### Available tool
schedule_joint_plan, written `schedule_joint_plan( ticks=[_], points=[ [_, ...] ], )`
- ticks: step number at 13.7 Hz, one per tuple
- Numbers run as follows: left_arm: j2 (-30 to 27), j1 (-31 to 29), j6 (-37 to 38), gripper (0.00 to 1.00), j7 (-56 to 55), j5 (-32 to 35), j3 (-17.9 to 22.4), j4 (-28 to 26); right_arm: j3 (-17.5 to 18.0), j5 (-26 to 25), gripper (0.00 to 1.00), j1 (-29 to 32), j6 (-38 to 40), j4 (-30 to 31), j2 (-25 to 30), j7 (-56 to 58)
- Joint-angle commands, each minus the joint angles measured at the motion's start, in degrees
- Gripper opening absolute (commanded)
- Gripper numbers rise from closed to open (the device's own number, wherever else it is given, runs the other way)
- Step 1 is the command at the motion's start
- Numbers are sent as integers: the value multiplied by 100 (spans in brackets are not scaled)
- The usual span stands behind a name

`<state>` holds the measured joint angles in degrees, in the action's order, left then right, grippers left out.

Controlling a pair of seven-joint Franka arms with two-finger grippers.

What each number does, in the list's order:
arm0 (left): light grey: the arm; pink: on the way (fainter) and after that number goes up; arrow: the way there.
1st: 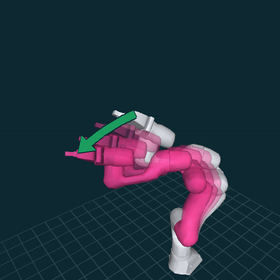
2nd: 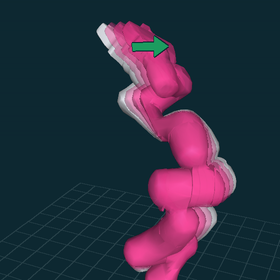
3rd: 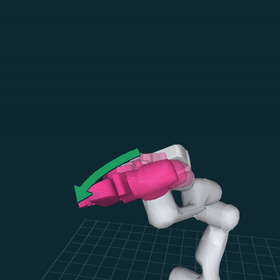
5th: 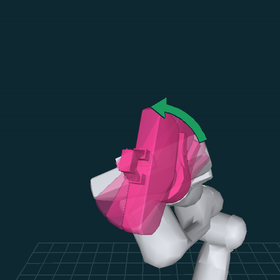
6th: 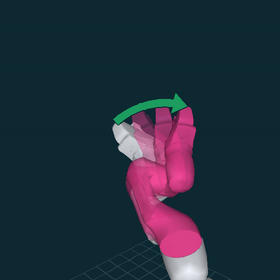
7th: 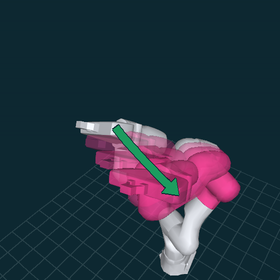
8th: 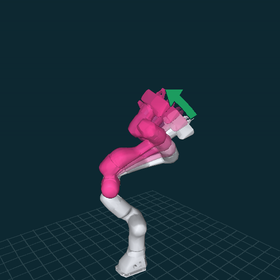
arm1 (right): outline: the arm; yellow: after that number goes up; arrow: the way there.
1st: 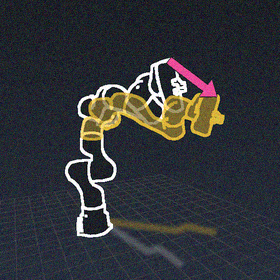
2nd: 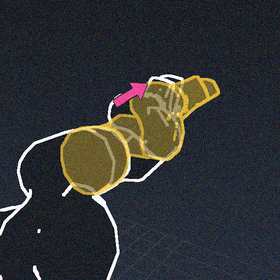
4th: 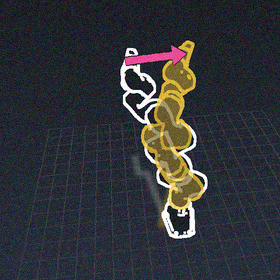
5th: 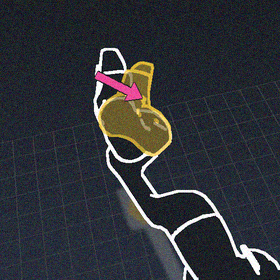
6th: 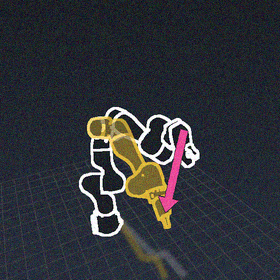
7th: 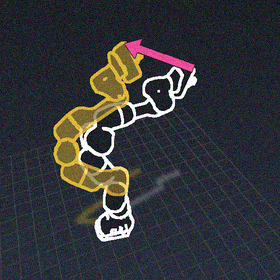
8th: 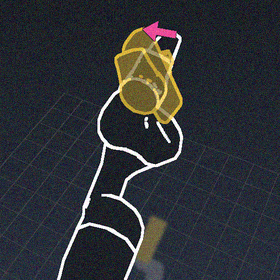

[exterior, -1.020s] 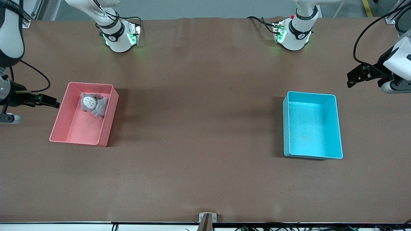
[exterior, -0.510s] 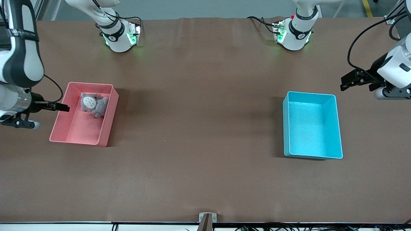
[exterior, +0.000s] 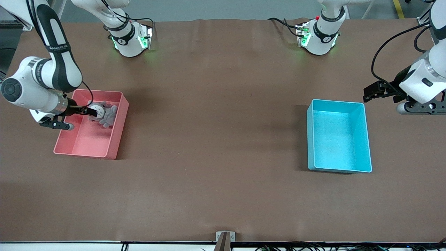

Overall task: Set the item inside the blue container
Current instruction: 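Lower the right gripper into the pink box and grasp a grey plush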

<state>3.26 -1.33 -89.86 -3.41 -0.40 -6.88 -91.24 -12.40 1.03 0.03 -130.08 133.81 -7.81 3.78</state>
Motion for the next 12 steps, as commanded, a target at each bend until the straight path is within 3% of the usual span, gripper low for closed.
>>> schedule_joint_plan(
  ticks=[1,12],
  points=[
    [-45,-8,-67,100,77,-109,-15,-70,44,-77,100,85,-202,320,35,-9],
    [-27,36,-110,100,77,-144,-59,-78,44,-51,100,208,-536,312,-774,0]
  ],
)
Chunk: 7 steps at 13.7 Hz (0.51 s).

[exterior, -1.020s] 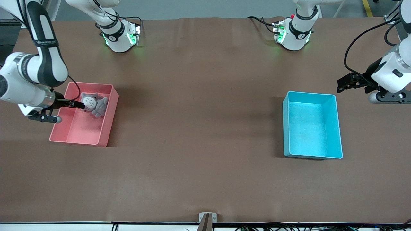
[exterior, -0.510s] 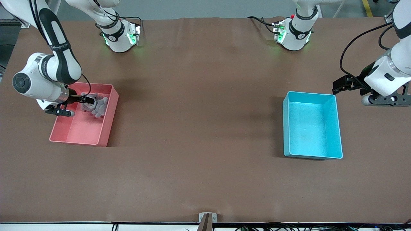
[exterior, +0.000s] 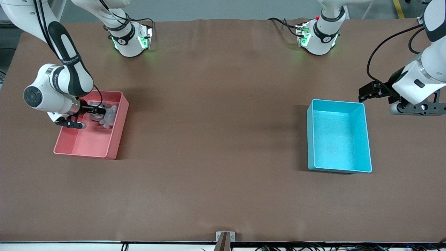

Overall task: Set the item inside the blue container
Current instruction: 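Lower the right gripper into the pink box and grasp a grey plush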

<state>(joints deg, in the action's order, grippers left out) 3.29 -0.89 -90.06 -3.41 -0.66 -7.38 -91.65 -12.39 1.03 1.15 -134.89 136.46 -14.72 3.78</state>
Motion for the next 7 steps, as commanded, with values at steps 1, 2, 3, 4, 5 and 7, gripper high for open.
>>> schedule_joint_plan(
  ticks=[1,2,3,4,5,7],
  points=[
    [-30,-8,-90,100,77,-119,-9,-37,44,-42,100,96,-55,47,-84,0],
    [-4,-8,-90,100,77,-119,-9,-37,44,-42,100,87,-20,47,-84,0],
    [5,-8,-99,100,77,-119,-9,-37,44,-33,100,87,-11,38,-84,-9],
    [5,-8,-108,100,77,-119,-9,-37,44,-24,97,87,-2,38,-84,-9],
    [14,-8,-143,100,77,-119,-9,-37,44,-24,93,87,-2,29,-75,-9],
    [23,-8,-161,100,77,-119,-9,-37,44,-16,80,78,-2,29,-75,-18]
  ],
)
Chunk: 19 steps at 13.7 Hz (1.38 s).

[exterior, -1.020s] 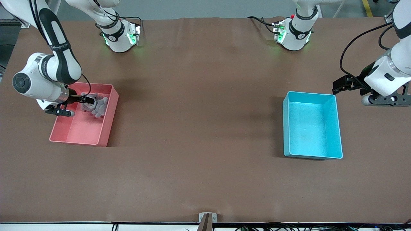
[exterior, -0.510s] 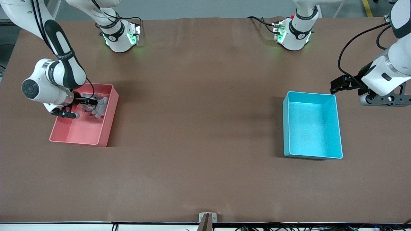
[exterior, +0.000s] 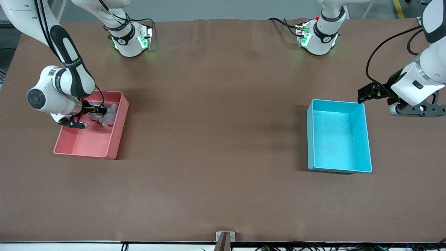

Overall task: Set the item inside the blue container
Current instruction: 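Lower the right gripper into the pink box and grasp a grey plush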

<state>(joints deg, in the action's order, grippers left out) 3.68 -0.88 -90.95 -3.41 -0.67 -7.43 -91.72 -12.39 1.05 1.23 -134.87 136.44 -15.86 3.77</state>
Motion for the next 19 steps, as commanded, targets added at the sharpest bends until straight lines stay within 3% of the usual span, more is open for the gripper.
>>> schedule_joint_plan(
  ticks=[1,4,7,10,14,19],
  points=[
    [-17,-8,-80,100,77,-118,-4,-30,44,-17,69,71,-4,32,39,-17],
    [-17,-8,-89,100,77,-118,-4,-30,44,-17,37,62,5,14,48,-8],
    [-17,-17,-89,100,77,-118,-4,-30,44,-17,18,53,197,-82,74,-17],
    [19,-26,-89,100,77,-118,-4,-30,53,-8,17,53,898,-520,135,-61],
    [10,-35,-72,100,77,-118,-4,-30,44,-8,19,18,2743,-1986,144,-122],
    [19,-43,-72,100,77,-118,-4,-39,88,27,3,-596,4117,-3271,144,-1569]
  ],
)
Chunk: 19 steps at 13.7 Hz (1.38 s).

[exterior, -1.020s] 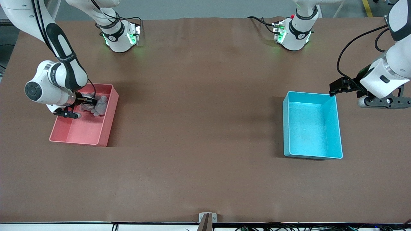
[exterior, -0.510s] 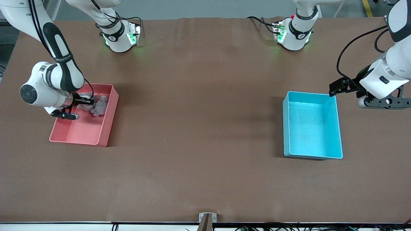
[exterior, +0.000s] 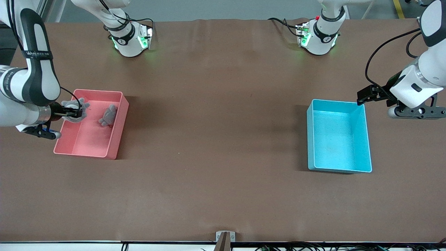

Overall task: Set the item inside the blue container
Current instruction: 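Carry the plush toward the left gripper while the left gripper approaches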

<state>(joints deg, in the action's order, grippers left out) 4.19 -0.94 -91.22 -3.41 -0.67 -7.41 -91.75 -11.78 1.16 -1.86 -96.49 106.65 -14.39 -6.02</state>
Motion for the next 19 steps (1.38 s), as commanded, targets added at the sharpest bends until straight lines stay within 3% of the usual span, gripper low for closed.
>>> schedule_joint_plan(
  ticks=[1,5,8,14,19],
  points=[
    [-32,-38,-45,100,77,-118,-6,-36,44,137,2,-411,288,-355,-2,-785],
    [-32,-21,-54,100,77,-118,-6,-63,35,999,1,-815,113,-478,-37,-1339],
    [12,-21,-63,100,77,-118,-6,-54,44,1087,1,-1490,-535,-470,-195,-2435],
    [-32,-91,-54,100,77,-118,11,-124,44,1325,1,-3247,-2275,-470,-1046,-5089],
    [-15,-152,-63,100,77,-118,11,-133,44,1334,3,-4251,-3577,-479,-1785,-6664]
  ],
)
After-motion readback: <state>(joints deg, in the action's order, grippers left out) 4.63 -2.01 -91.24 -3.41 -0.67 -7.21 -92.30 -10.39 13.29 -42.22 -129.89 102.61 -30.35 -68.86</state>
